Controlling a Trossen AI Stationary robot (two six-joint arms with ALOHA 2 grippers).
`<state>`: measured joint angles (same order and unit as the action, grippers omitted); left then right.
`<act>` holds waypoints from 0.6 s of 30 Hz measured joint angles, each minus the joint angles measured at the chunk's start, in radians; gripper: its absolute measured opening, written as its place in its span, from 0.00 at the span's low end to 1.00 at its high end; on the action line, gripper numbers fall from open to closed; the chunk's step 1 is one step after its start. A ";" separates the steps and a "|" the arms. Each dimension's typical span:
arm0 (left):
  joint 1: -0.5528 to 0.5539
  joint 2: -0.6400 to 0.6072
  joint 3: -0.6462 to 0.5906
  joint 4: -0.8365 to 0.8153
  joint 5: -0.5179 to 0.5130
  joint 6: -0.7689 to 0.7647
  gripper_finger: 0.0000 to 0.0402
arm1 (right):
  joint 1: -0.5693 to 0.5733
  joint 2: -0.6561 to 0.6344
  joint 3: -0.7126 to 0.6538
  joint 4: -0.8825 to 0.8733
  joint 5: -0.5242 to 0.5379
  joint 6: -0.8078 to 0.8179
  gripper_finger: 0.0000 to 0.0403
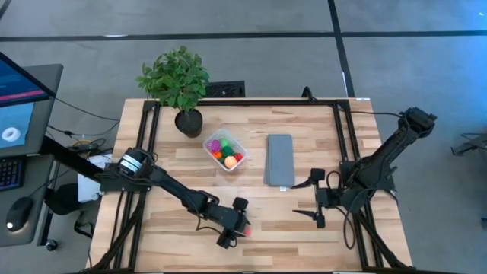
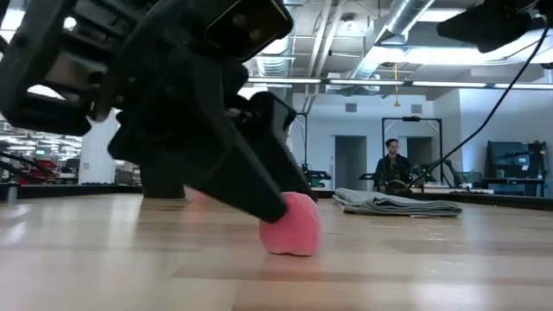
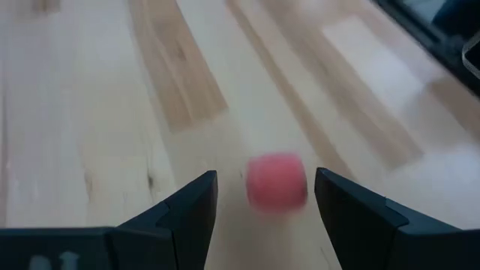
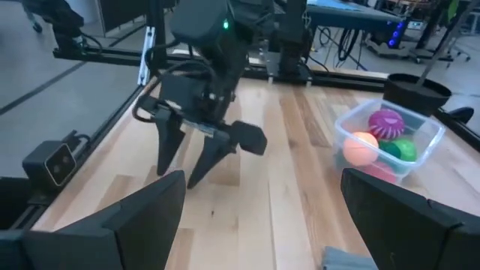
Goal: Pick and placing Produce into tupperware
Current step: Put the pink peach into the transparent bin
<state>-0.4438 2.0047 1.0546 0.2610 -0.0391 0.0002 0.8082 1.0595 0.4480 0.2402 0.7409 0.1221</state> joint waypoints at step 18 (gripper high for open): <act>0.016 0.014 0.013 0.015 0.099 -0.011 0.53 | 0.003 0.000 0.001 0.001 0.001 0.001 0.94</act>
<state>-0.4274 2.0190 1.0672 0.2760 0.0599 -0.0109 0.8112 1.0595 0.4488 0.2408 0.7418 0.1234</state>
